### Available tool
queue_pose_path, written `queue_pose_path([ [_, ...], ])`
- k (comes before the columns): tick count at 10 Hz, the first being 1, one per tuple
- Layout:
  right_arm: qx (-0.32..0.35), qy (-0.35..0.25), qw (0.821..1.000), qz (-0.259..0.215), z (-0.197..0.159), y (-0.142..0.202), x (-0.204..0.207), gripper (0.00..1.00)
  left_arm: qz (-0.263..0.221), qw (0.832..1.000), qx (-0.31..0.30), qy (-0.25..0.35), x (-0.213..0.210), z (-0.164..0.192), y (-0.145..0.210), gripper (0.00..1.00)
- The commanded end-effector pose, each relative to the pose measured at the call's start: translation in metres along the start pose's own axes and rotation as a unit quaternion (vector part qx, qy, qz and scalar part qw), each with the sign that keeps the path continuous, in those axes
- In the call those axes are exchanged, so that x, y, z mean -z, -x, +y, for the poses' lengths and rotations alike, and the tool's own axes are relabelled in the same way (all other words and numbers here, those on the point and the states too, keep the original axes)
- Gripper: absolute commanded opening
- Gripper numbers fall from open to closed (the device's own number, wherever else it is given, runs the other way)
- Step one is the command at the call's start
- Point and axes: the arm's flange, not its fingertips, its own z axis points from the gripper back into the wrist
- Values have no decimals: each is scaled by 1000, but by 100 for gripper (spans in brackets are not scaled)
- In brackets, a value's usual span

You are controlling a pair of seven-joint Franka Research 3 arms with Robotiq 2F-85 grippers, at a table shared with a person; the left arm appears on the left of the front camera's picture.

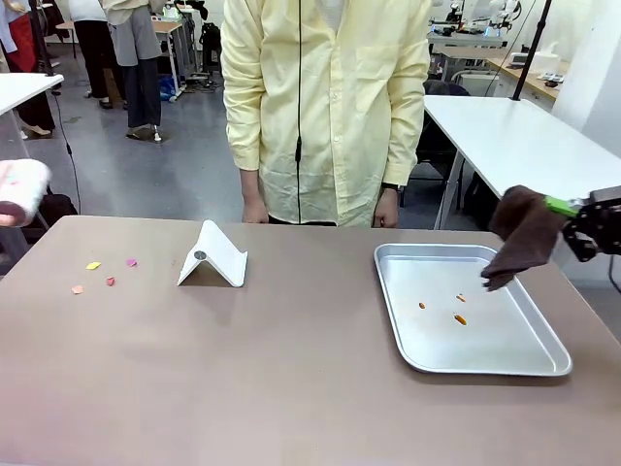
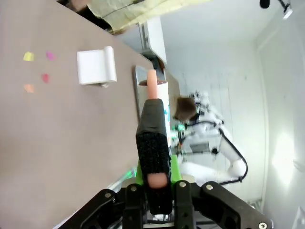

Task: Clean the surface of the table.
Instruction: Hold the Lint Roller with your left hand and the towel with your right hand.

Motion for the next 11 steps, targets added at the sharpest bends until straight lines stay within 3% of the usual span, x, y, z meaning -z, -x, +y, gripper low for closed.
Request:
queue_pose_path([
  [1, -13, -29, 999, -13, -10, 6, -21, 0, -50, 999, -5, 7, -30, 16, 2, 0],
  [2, 0, -25, 998, -50, -19, 0, -38, 0, -47, 999, -25, -1, -35, 29, 0, 0],
  [3, -28, -49, 997, -60, -25, 6, -51, 0, -54, 998, -33, -4, -38, 37, -4, 0],
  [4, -70, -25, 995, -70, -26, 17, -47, 0, -68, 995, -71, -12, -36, 42, -9, 0],
  [5, -1, -22, 998, -53, -18, 0, -44, 0, -59, 998, -35, -10, -48, 32, 13, 0],
  [11, -1, -22, 998, -53, -18, 0, -44, 0, -59, 998, -35, -10, -48, 32, 13, 0],
])
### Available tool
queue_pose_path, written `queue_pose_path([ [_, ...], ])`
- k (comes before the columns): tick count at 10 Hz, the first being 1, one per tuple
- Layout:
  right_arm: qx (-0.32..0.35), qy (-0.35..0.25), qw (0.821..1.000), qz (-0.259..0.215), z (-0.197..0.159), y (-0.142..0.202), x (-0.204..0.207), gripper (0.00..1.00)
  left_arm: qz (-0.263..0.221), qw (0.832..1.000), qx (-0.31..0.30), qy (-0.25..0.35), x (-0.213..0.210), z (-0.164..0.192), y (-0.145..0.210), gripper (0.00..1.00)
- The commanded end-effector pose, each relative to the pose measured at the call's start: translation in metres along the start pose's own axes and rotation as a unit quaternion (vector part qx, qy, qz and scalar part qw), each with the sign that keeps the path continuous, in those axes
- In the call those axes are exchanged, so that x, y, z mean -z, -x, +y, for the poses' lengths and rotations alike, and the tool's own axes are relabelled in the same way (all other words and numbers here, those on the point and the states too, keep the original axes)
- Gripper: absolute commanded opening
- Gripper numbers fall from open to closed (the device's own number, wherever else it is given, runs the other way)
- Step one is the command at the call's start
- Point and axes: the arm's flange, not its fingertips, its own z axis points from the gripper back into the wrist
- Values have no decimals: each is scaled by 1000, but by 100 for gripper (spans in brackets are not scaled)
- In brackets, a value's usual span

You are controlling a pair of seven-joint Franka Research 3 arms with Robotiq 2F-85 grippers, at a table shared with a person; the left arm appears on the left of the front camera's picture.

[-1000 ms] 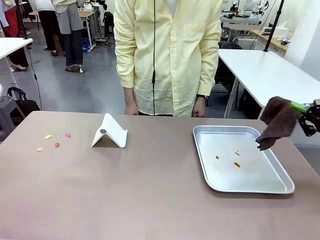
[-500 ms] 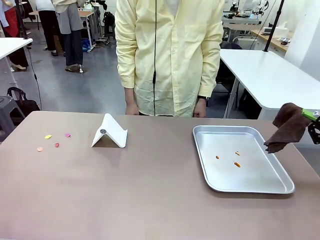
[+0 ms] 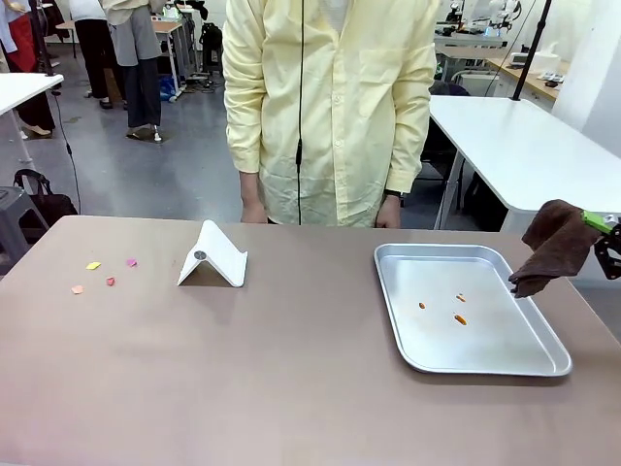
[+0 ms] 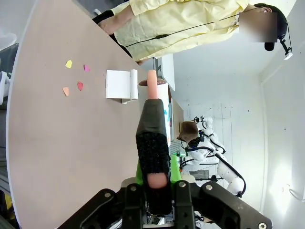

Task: Clean the surface of the table.
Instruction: Hold the Lint Roller with your left hand and the towel with your right hand, then if a person points to the right, clean the right side of the table with your right hand, and if they point to the left, clean the left side with your left hand.

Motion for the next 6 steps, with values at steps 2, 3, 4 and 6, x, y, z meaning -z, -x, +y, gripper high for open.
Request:
queue_pose_path([
  [2, 5, 1, 1000, 4, 8, 0, 3, 0, 4, 1000, 3, 5, -2, -1, 5, 0],
  [3, 5, 1, 1000, 4, 8, 0, 3, 0, 4, 1000, 3, 5, -2, -1, 5, 0],
  [4, 5, 1, 1000, 4, 8, 0, 3, 0, 4, 1000, 3, 5, -2, -1, 5, 0],
  [6, 5, 1, 1000, 4, 8, 0, 3, 0, 4, 1000, 3, 5, -2, -1, 5, 0],
])
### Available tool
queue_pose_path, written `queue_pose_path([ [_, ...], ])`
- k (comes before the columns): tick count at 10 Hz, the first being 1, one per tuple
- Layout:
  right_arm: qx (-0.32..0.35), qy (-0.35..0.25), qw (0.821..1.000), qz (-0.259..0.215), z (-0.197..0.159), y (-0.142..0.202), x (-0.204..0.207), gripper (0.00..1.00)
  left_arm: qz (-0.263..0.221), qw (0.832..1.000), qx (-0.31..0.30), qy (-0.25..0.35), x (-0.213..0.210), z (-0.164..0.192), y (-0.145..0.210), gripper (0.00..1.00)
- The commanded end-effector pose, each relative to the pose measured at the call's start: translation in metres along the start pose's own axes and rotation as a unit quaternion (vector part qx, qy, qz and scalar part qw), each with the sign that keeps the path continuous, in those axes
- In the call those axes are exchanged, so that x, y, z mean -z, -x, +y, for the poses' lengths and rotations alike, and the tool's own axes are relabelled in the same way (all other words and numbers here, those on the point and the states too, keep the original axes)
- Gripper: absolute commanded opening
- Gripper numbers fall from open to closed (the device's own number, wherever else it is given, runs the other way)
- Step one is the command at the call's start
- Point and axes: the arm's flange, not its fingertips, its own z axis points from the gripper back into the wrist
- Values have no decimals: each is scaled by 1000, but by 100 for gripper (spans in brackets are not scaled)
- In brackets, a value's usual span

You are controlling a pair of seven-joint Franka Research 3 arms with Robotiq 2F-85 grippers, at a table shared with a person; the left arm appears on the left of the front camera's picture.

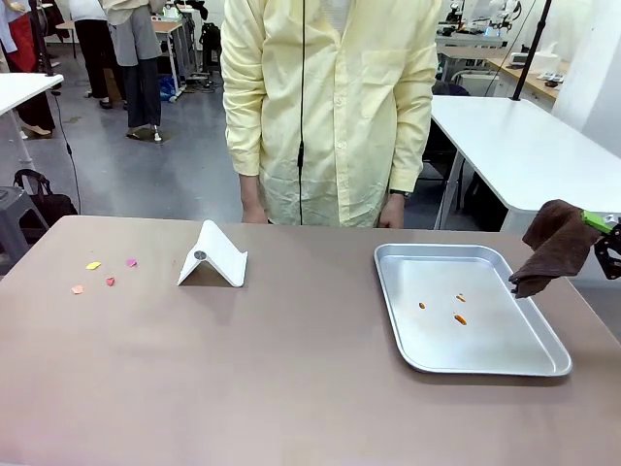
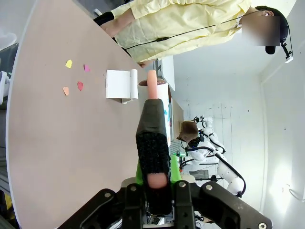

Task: Clean the surface of the table.
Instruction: If a person points to the right, clean the right side of the table with your right hand, and if they point to the left, clean the left side with your left hand.

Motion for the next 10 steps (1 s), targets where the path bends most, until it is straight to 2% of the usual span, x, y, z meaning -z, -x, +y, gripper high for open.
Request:
queue_pose_path([
  [1, 5, 1, 1000, 4, 8, 0, 3, 0, 4, 1000, 3, 5, -2, -2, 5, 0],
  [10, 5, 1, 1000, 4, 8, 0, 3, 0, 4, 1000, 3, 5, -2, -2, 5, 0],
])
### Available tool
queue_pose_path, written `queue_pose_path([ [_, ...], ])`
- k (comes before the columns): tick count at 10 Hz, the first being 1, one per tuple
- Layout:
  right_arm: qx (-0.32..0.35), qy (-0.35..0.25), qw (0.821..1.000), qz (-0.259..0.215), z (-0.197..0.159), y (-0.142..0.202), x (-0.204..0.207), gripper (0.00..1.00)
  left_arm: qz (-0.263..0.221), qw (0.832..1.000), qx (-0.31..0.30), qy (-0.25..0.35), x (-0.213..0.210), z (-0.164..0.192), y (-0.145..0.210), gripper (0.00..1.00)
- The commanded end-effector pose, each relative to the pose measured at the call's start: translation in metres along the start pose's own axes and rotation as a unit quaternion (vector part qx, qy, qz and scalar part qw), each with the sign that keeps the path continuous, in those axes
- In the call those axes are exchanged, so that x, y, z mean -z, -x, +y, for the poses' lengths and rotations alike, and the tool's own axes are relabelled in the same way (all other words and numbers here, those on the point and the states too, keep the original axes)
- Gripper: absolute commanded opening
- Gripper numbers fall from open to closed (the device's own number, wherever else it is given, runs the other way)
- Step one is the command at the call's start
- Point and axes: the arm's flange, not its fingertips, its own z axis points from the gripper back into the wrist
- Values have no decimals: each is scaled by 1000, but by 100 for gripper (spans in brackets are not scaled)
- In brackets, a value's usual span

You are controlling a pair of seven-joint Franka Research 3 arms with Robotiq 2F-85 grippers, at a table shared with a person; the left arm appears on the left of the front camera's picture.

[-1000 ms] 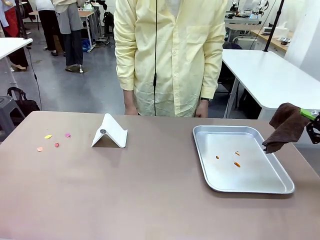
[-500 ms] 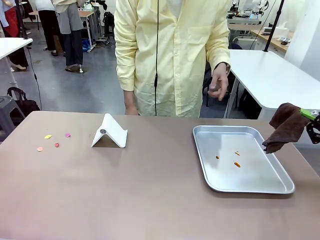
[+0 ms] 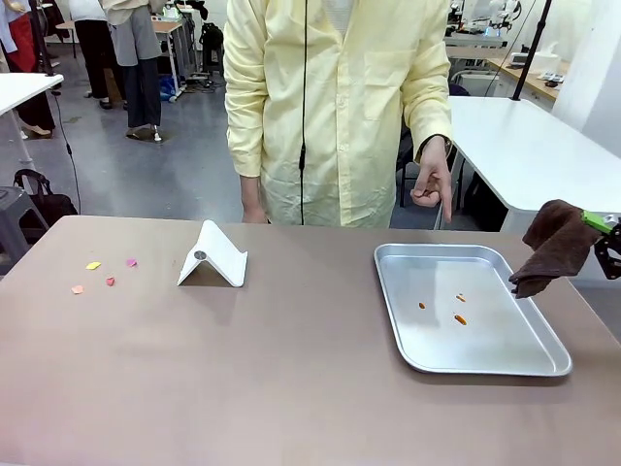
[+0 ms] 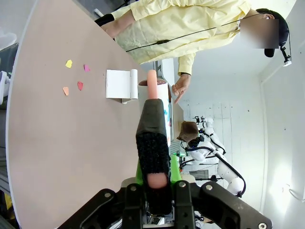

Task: Clean the surface of the table.
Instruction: If a person points to the right, clean the right side of the table with your right hand, and if they point to the left, clean the left side with your left hand.

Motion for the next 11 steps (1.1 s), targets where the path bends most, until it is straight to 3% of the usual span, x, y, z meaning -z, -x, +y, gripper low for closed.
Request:
queue_pose_path([
  [1, 5, 1, 1000, 4, 8, 0, 3, 0, 4, 1000, 3, 5, -2, -2, 5, 0],
  [5, -14, 20, 1000, -3, 0, 1, 6, 6, 4, 1000, 3, 5, -2, -2, 5, 0],
  [8, -83, 163, 982, 41, 3, -2, 35, 6, 4, 1000, 3, 5, -2, -2, 5, 0],
  [10, -113, 291, 949, 46, -2, -10, 62, 6, 4, 1000, 3, 5, -2, -2, 5, 0],
  [11, -123, 325, 937, 47, -6, -19, 76, 6, 4, 1000, 3, 5, -2, -2, 5, 0],
])
